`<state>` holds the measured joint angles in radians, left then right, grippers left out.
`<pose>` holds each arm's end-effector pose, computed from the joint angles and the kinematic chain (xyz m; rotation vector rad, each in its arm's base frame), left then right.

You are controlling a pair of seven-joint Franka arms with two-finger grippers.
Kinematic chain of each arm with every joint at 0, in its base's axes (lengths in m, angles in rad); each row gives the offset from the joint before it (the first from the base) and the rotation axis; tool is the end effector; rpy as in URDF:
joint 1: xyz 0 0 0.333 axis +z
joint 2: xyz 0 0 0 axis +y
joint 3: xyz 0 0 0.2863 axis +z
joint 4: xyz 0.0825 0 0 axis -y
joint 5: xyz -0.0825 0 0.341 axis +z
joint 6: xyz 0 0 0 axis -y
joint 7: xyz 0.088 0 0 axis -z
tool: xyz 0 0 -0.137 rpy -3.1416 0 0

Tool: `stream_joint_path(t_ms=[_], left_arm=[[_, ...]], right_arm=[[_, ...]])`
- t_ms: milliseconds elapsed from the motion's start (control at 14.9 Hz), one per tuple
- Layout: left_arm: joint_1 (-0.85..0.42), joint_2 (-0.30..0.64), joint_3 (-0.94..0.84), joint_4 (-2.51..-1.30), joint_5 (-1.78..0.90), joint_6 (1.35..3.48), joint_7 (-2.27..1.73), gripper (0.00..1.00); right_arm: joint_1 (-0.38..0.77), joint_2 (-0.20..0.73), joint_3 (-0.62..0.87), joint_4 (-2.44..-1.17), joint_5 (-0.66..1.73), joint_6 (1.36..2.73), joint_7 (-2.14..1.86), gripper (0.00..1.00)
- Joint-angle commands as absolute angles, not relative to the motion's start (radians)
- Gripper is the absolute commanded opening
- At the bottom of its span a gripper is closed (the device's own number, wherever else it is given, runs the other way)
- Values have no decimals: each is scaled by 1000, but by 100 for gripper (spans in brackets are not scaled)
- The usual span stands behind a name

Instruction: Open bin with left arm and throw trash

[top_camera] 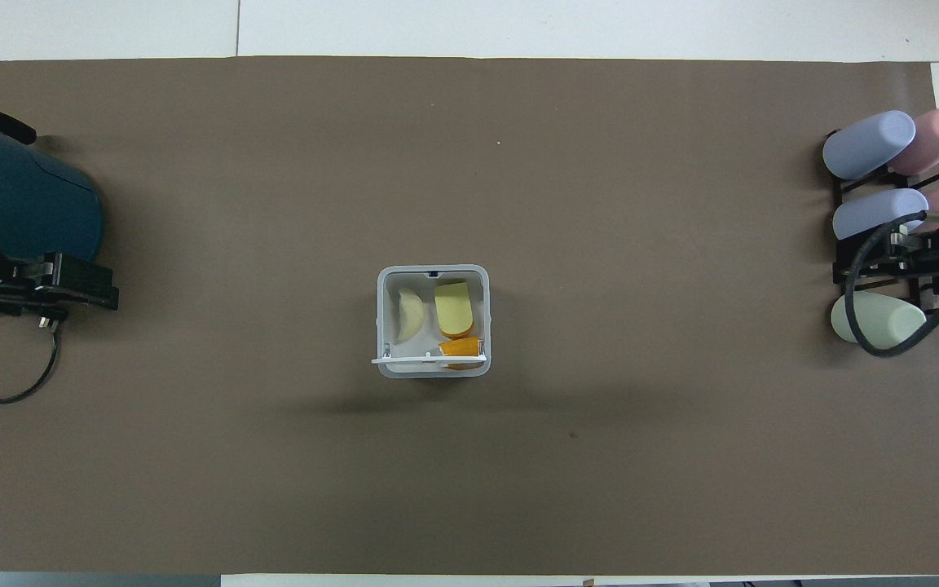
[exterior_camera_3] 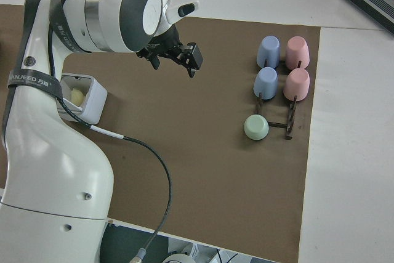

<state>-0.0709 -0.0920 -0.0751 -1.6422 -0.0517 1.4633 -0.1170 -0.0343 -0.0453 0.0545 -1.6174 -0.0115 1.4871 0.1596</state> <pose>0.4646 -0.0774 0.5711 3.1050 -0.0492 -0.1434 0.4865 0.0087 0.5608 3.1097 -0.2181 -0.1302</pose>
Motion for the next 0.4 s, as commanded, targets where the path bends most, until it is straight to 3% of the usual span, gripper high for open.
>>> stream_joint_path(t_ms=[0,334], left_arm=[[-71,-94,-80,-1638,-29,1474,-112,100],[-71,-94,-80,-1638,-29,1474,-112,100]], right_arm=[[-2,-40,18,-1603,-14,1465,133,100],[-2,-41,20,-1606,-14,1463,129,100]])
